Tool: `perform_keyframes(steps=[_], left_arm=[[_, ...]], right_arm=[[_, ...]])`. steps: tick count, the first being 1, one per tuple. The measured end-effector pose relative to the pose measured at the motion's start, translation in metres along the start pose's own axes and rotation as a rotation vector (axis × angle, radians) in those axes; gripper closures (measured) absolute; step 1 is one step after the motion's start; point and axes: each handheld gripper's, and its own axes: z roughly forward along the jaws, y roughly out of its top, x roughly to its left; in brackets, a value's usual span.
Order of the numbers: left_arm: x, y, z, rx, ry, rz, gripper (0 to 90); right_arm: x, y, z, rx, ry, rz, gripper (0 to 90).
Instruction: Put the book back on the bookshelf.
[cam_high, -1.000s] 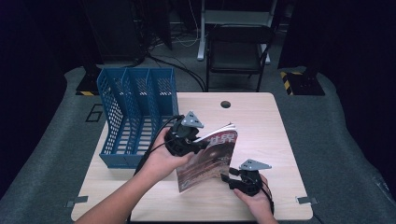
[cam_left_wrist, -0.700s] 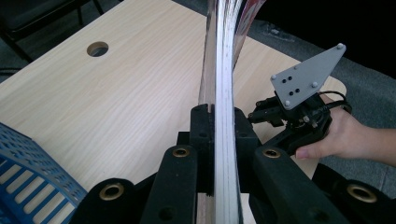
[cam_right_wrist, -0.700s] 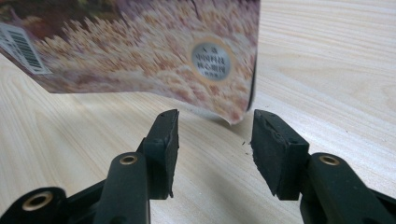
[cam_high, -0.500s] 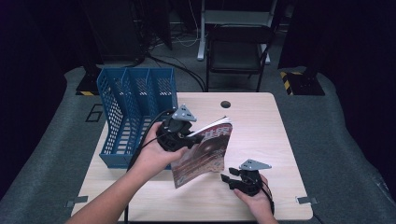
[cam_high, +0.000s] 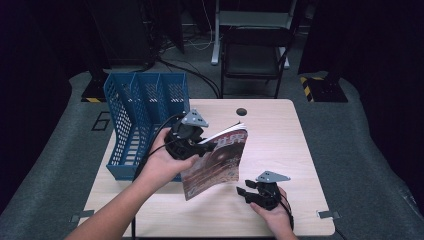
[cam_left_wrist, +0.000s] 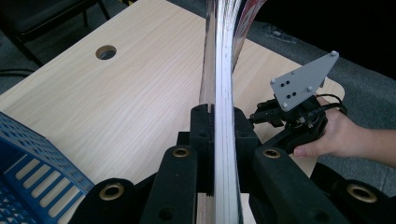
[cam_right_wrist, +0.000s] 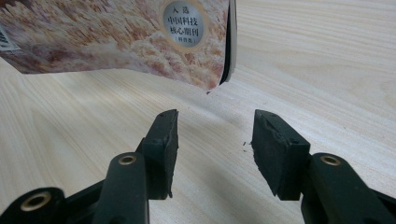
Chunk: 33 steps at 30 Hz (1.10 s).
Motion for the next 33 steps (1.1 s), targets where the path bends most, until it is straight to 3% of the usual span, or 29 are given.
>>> perform_keyframes(steps=[12, 33], left_arm=[[0.003, 0.005, -0.018, 0.001, 0.002, -0.015, 83.5], [0.022, 0.013, -0.057, -0.004, 0.052, -0.049, 83.5]], right_arm=[[0.000, 0.000, 0.000, 0.009, 0.002, 0.010, 50.5], [-0.001, -0.002, 0.001, 0.019, -0.002, 0.007, 50.2]])
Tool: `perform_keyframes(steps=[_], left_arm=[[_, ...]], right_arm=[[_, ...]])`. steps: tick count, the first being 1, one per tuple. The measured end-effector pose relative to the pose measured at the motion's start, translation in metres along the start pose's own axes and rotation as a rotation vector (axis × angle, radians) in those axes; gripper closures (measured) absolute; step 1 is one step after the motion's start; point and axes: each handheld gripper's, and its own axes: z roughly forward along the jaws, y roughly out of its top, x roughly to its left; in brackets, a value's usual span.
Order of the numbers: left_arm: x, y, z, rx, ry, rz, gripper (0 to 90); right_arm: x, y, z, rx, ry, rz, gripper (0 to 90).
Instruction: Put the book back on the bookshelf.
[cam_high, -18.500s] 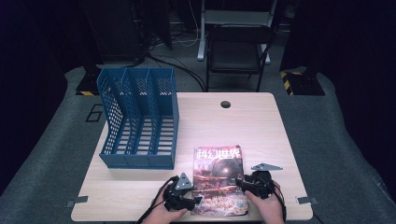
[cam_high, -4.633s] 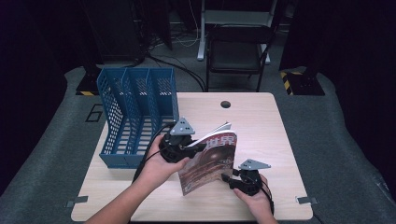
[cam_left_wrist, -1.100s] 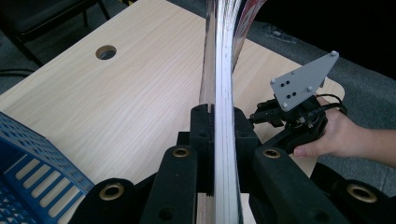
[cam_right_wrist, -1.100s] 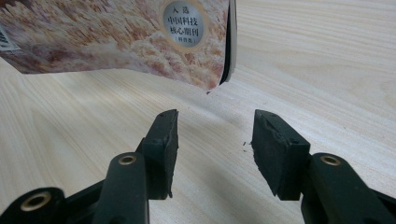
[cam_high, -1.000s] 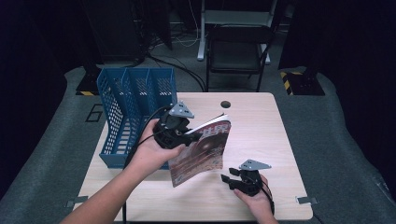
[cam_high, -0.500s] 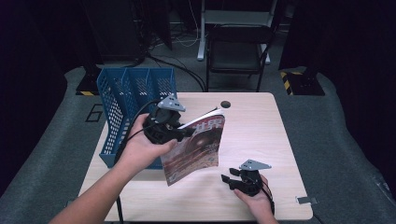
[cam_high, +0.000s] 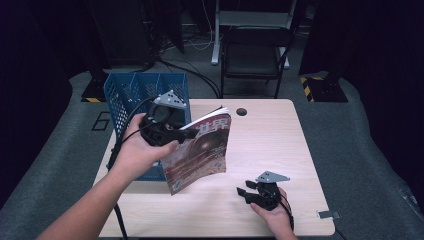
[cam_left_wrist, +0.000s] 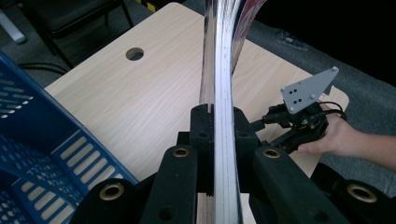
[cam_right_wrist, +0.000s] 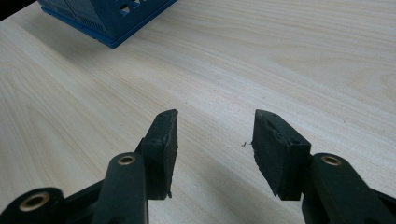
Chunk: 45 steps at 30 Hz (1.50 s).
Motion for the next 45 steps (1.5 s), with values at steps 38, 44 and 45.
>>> perform_keyframes(steps=[38, 44, 45], left_arm=[[0.055, -0.017, -0.054, -0.011, 0.125, -0.117, 83.5], [0.065, -0.023, -0.061, -0.010, 0.148, -0.143, 83.5], [0.067, -0.024, -0.062, -0.008, 0.154, -0.148, 83.5]], right_arm=[[0.000, -0.002, 0.001, 0.014, -0.007, 0.011, 50.2], [0.000, -0.002, 0.002, 0.013, -0.007, 0.004, 50.2], [0.000, -0.002, 0.002, 0.013, -0.007, 0.004, 50.2]])
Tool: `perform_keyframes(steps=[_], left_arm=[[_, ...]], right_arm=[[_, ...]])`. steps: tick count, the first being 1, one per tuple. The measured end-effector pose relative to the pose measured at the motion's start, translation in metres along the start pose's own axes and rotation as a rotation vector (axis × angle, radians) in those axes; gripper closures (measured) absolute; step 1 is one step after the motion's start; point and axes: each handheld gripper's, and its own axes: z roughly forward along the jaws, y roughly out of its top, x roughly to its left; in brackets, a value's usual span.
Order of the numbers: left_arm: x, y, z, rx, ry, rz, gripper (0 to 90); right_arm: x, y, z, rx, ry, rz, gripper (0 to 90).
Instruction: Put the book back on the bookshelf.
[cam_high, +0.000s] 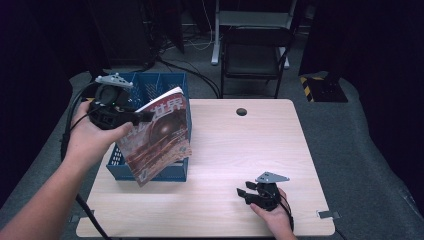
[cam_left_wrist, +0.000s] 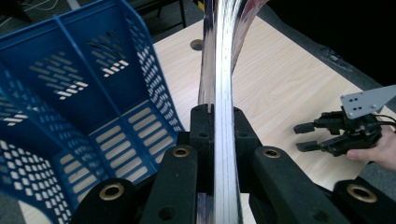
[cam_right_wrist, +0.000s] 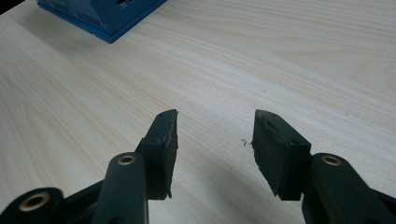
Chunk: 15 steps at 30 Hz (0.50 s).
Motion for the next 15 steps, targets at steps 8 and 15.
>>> perform_keyframes(steps=[8, 15], left_arm=[[0.016, -0.003, -0.006, -0.010, 0.034, -0.042, 83.5], [0.029, -0.006, -0.008, -0.021, 0.072, -0.097, 83.5]], right_arm=[[0.000, 0.000, 0.000, 0.003, 0.000, -0.002, 50.2], [0.001, 0.000, 0.000, 0.001, -0.002, 0.000, 50.2]])
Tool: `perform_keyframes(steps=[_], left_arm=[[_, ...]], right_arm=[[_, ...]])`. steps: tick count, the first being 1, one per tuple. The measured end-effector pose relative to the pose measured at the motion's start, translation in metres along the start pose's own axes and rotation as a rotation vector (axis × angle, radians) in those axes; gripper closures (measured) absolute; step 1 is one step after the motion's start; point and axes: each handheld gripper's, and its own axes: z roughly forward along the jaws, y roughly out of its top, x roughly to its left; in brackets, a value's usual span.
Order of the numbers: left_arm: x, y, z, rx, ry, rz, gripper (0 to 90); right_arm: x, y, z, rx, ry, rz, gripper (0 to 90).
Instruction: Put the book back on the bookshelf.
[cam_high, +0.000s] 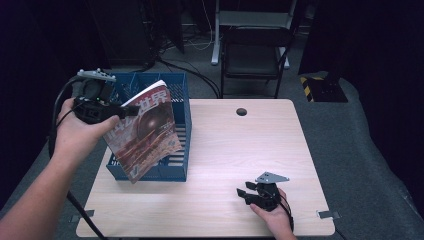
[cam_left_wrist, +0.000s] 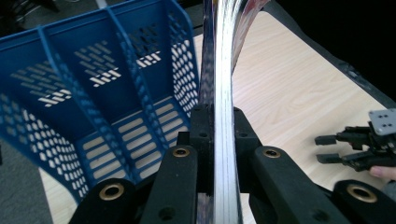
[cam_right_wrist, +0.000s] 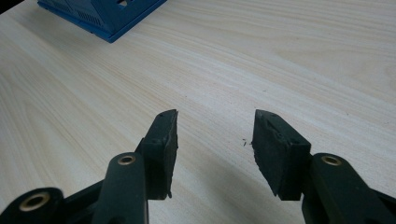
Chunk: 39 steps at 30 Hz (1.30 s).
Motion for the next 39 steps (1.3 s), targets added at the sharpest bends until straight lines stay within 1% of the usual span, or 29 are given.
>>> perform_keyframes(steps=[1, 2, 4, 6, 7, 8, 9, 10, 11, 12, 13, 15, 17, 21, 24, 27, 33, 39], left_arm=[[0.001, 0.000, 0.000, -0.001, 0.012, -0.004, 83.5], [0.003, -0.001, 0.000, 0.003, 0.018, -0.004, 83.5], [0.005, -0.002, 0.000, -0.009, 0.044, -0.030, 83.5], [0.009, -0.001, -0.001, 0.009, 0.057, -0.040, 83.5], [0.011, -0.002, -0.001, 0.000, 0.065, -0.048, 83.5], [0.013, -0.002, -0.001, -0.002, 0.071, -0.059, 83.5], [0.015, -0.002, -0.002, 0.001, 0.078, -0.064, 83.5], [0.018, -0.003, -0.002, 0.001, 0.079, -0.069, 83.5], [0.020, -0.003, -0.002, -0.001, 0.082, -0.067, 83.5], [0.022, -0.004, -0.003, 0.000, 0.086, -0.080, 83.5], [0.023, -0.004, -0.003, 0.005, 0.085, -0.081, 83.5], [0.027, -0.005, -0.004, -0.003, 0.098, -0.099, 83.5], [0.030, -0.006, -0.005, 0.001, 0.102, -0.102, 83.5], [0.036, -0.007, -0.007, -0.010, 0.120, -0.120, 83.5], [0.041, -0.008, -0.008, -0.003, 0.127, -0.126, 83.5], [0.044, -0.008, -0.008, -0.010, 0.131, -0.145, 83.5], [0.050, -0.008, -0.004, -0.014, 0.141, -0.168, 83.5], [0.054, -0.005, 0.004, -0.015, 0.161, -0.182, 83.5]], right_arm=[[0.000, 0.000, 0.000, -0.005, -0.003, -0.001, 50.2], [0.000, 0.000, 0.000, 0.003, 0.000, 0.000, 50.2], [0.000, 0.000, 0.000, 0.003, -0.004, 0.001, 50.2], [0.000, 0.000, 0.000, -0.005, 0.003, 0.001, 50.2], [0.000, 0.000, 0.000, -0.004, 0.003, 0.001, 50.2], [0.000, 0.000, 0.001, -0.003, -0.008, 0.000, 50.2], [0.000, 0.000, 0.000, -0.004, -0.007, -0.001, 50.2], [0.000, 0.000, 0.000, -0.004, 0.003, 0.003, 50.2], [0.000, 0.000, 0.000, -0.004, 0.004, 0.003, 50.2], [0.000, 0.000, 0.000, -0.002, -0.005, -0.003, 50.3], [0.000, 0.000, 0.000, -0.003, -0.006, -0.003, 50.2], [0.000, 0.000, 0.000, 0.006, -0.004, 0.001, 50.2], [0.000, -0.001, 0.001, 0.008, -0.003, 0.002, 50.2], [0.000, 0.000, 0.000, 0.005, -0.004, 0.000, 50.2], [0.000, 0.000, 0.000, 0.008, -0.003, 0.000, 50.3], [0.000, -0.001, 0.001, 0.009, -0.002, -0.001, 50.3], [0.001, 0.000, 0.001, 0.006, 0.001, 0.004, 50.2], [0.001, 0.000, 0.001, 0.005, 0.000, 0.004, 50.2]])
